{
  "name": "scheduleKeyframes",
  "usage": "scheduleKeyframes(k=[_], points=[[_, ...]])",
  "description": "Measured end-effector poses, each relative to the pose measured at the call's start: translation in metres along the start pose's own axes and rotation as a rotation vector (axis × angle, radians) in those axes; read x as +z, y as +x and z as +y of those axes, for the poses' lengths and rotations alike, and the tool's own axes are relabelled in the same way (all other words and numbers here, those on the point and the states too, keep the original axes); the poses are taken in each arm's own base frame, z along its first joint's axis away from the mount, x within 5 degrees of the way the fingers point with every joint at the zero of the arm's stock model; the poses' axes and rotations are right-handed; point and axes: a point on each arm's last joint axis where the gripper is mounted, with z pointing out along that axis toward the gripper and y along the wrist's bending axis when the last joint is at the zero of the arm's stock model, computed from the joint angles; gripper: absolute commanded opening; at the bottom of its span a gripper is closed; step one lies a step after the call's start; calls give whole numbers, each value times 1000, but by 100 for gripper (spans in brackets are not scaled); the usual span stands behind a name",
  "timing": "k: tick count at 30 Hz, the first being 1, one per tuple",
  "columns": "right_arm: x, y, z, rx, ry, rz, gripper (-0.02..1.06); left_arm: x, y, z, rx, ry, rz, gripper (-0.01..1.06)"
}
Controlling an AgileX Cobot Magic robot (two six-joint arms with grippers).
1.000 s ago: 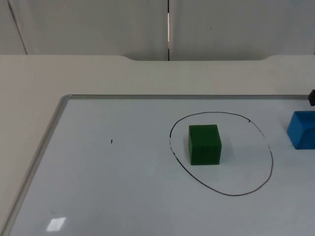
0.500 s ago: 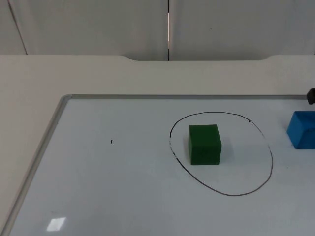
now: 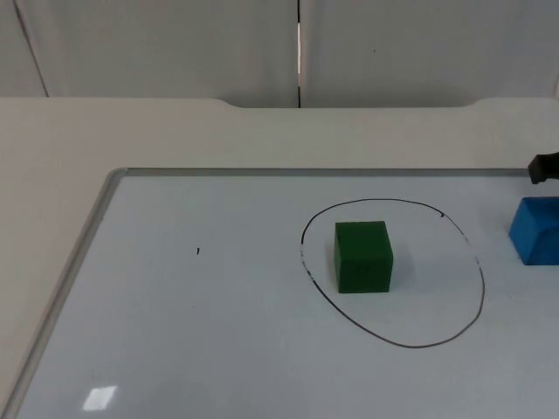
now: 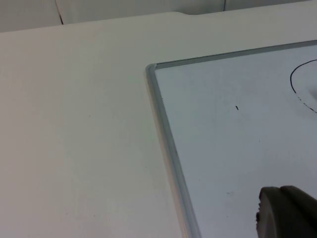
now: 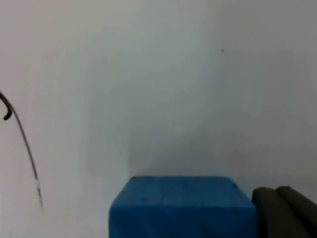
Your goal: Push the two cubes into the marked area.
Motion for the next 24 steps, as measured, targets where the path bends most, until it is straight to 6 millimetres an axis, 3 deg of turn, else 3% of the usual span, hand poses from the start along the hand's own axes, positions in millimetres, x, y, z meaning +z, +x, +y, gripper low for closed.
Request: scheduleKeyframes(k=[24], points=[[0,4,8,-18,-7,32,0,0,0,0,0,0,0,0]])
